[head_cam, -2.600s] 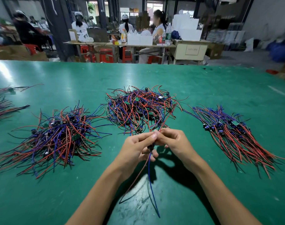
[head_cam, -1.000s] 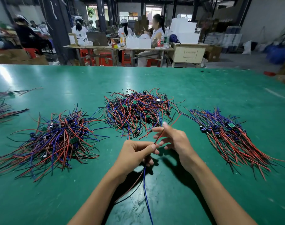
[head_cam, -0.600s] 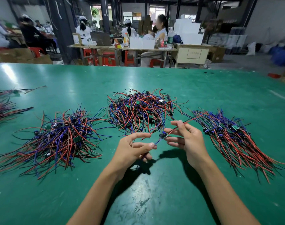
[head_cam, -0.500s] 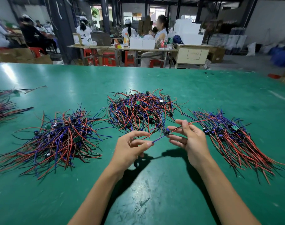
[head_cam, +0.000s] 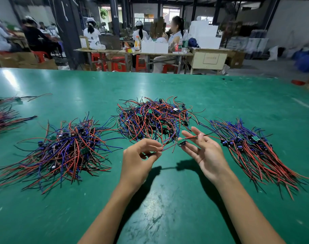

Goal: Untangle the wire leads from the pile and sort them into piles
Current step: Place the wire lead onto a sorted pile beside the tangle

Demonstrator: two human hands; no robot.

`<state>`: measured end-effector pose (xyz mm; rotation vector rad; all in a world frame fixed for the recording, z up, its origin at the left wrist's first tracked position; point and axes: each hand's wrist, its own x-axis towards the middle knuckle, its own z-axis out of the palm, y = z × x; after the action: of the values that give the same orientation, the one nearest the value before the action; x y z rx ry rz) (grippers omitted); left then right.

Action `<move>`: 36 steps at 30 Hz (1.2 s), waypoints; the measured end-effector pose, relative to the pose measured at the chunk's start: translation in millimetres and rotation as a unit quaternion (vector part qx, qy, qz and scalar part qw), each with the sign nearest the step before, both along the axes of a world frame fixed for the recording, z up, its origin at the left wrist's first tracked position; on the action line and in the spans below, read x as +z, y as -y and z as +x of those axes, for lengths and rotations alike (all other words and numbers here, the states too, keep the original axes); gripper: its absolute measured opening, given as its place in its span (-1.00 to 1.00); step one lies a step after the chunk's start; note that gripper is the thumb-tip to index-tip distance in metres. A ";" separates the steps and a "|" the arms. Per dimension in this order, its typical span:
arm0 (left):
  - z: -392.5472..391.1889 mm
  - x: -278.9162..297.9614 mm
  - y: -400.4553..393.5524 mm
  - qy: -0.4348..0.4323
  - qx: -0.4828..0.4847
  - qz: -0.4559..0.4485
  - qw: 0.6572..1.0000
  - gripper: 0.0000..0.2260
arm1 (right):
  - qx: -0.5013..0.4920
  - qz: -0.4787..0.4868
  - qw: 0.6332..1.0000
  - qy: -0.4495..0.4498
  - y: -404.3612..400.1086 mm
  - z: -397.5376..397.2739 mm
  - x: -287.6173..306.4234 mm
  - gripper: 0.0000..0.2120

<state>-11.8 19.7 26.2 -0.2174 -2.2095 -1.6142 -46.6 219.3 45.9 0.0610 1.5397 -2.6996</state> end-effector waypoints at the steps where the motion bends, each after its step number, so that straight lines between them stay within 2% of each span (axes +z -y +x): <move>1: 0.4 -0.6 -0.3 -0.018 0.003 -0.017 1.000 -0.79 | 0.001 -0.001 1.000 0.000 -0.1 0.2 0.3 -0.74; 7: -2.5 -5.1 -1.5 -0.044 0.011 -0.023 0.999 -0.84 | -0.015 0.014 1.000 0.000 1.1 -0.6 0.5 -0.77; 14: -5.6 -9.1 -1.4 -0.021 0.050 -0.028 0.998 -0.90 | -0.060 0.078 0.995 0.014 3.6 -1.0 -4.2 -0.78; 22: -9.1 -14.4 1.8 0.001 0.071 -0.015 0.997 -0.88 | -0.070 -0.057 0.996 0.026 -8.0 -11.0 3.6 -0.79; 25: -10.5 -17.1 1.9 0.024 0.071 -0.004 0.997 -0.84 | -0.151 -0.112 0.982 -0.001 -31.2 -27.3 23.9 -0.74; 27: -11.6 -17.8 3.0 0.038 0.074 0.003 0.997 -0.82 | -0.228 -0.177 0.958 -0.003 -51.6 -39.6 41.1 -0.71; 29: -12.3 -18.0 3.1 0.048 0.079 0.003 0.996 -0.80 | -0.278 -0.216 0.936 0.016 -69.7 -46.0 50.5 -0.70; 33: -12.4 -19.1 1.4 0.053 0.073 -0.005 0.996 -0.79 | -0.289 -0.264 0.913 0.115 -78.8 -39.0 31.6 -0.55; 36: -13.7 -20.4 -0.7 0.060 0.071 -0.010 0.996 -0.81 | -0.283 -0.239 0.920 0.128 -57.2 -32.1 17.7 -0.68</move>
<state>-25.5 20.3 5.7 0.0322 -2.2733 -1.5657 -78.6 276.5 63.6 0.9323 0.8448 -3.2320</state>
